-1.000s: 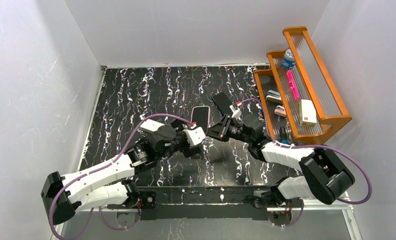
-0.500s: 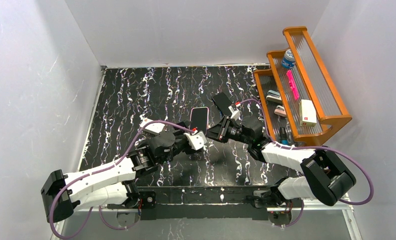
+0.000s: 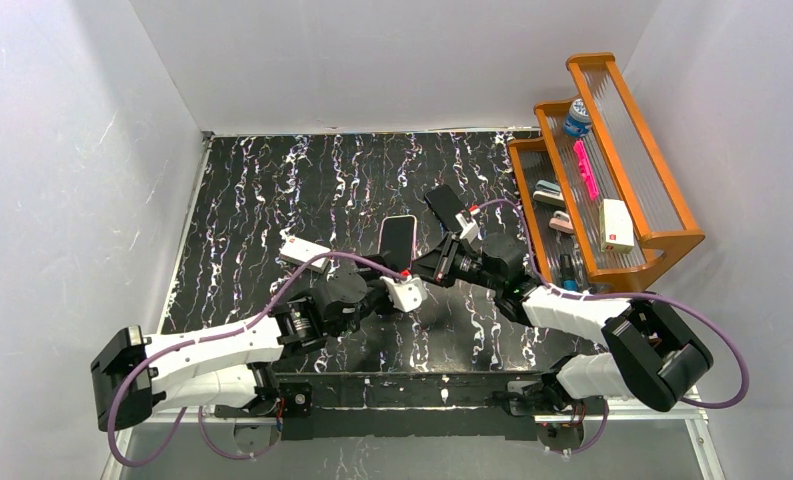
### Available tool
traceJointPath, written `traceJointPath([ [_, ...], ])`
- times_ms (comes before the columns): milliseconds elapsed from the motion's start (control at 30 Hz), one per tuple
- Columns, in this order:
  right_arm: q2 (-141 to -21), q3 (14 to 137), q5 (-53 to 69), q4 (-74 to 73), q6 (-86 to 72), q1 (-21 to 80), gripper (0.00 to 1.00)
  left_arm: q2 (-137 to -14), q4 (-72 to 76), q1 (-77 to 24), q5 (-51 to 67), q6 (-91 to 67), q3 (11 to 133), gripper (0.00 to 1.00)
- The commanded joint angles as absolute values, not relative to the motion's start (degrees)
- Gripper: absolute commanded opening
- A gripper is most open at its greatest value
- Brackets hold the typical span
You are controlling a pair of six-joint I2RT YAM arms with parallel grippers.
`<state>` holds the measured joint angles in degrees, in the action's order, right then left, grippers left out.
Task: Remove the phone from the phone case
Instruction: Remove the phone case from the phone.
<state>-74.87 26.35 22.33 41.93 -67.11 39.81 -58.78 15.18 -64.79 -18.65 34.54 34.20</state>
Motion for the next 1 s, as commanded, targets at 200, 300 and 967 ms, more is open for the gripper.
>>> traceJointPath([
  [200,-74.84,28.52,21.39,47.02,-65.89,42.57,0.01,-58.95,18.63,-65.74,-25.31,36.47,33.06,0.56],
  [300,-75.09,28.5,21.1,46.67,-65.6,42.8,0.01,-57.48,17.39,-65.74,-22.89,34.88,33.15,0.58],
  [967,-74.4,28.56,19.99,45.1,-64.81,42.84,0.01,-56.22,12.56,-65.74,-18.6,31.75,33.71,0.69],
])
